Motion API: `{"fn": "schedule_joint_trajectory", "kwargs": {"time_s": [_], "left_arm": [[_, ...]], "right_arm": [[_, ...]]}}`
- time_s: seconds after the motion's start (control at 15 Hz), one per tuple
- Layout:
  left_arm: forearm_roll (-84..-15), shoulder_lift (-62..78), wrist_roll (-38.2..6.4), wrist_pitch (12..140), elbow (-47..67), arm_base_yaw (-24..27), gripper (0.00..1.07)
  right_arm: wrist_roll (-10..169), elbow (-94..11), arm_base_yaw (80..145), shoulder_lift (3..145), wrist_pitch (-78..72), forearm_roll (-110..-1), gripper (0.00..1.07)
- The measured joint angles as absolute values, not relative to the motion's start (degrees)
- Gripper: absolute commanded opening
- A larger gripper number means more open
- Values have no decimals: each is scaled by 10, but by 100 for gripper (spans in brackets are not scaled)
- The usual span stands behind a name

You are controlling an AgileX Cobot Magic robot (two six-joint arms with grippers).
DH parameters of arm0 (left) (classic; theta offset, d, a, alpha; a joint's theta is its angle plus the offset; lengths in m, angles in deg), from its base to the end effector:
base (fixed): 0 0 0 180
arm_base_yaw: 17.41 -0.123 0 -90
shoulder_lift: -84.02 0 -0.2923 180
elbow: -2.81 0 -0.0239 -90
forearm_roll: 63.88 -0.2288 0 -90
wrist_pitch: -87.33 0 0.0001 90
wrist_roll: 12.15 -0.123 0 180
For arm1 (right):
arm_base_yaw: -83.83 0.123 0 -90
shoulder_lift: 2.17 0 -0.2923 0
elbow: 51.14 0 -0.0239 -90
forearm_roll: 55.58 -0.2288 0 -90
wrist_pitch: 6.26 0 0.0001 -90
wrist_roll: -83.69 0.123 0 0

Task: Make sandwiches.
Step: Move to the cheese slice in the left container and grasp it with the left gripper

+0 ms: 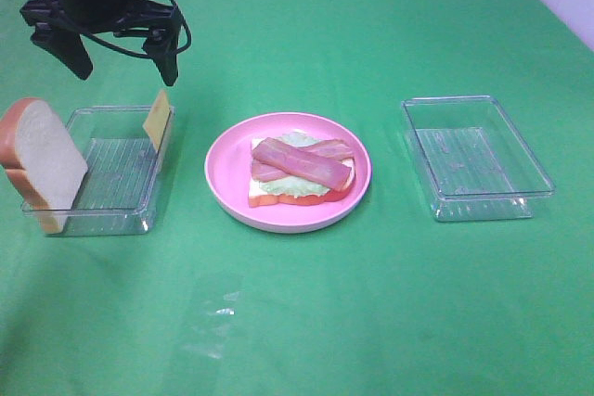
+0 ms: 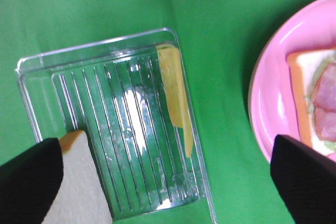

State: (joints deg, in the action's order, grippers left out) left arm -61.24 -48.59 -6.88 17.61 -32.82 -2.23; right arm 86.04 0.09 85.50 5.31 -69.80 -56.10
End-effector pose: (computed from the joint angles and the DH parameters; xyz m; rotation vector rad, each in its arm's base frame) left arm 0.4388 -0.1246 0.2144 0.2362 2.9090 -0.1252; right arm -0.0028 0.0009 0.2346 0.0122 2.1340 0.0523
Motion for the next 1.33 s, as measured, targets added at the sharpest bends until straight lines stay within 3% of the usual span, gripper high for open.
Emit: {"fn": "schedule_joint_trajectory", "kwargs": {"time_s": [0.47,0.93,1.33], "left_arm": [[-604,-551,-67,189,-325,0,95],[-604,-566,-67,200,-325,0,46],[-604,-566,-67,206,-325,0,45]], "right_arm": [[860,1,855,53,-698,-562,89],[860,1,855,53,-698,-562,89],[860,1,855,53,-698,-562,89]]}}
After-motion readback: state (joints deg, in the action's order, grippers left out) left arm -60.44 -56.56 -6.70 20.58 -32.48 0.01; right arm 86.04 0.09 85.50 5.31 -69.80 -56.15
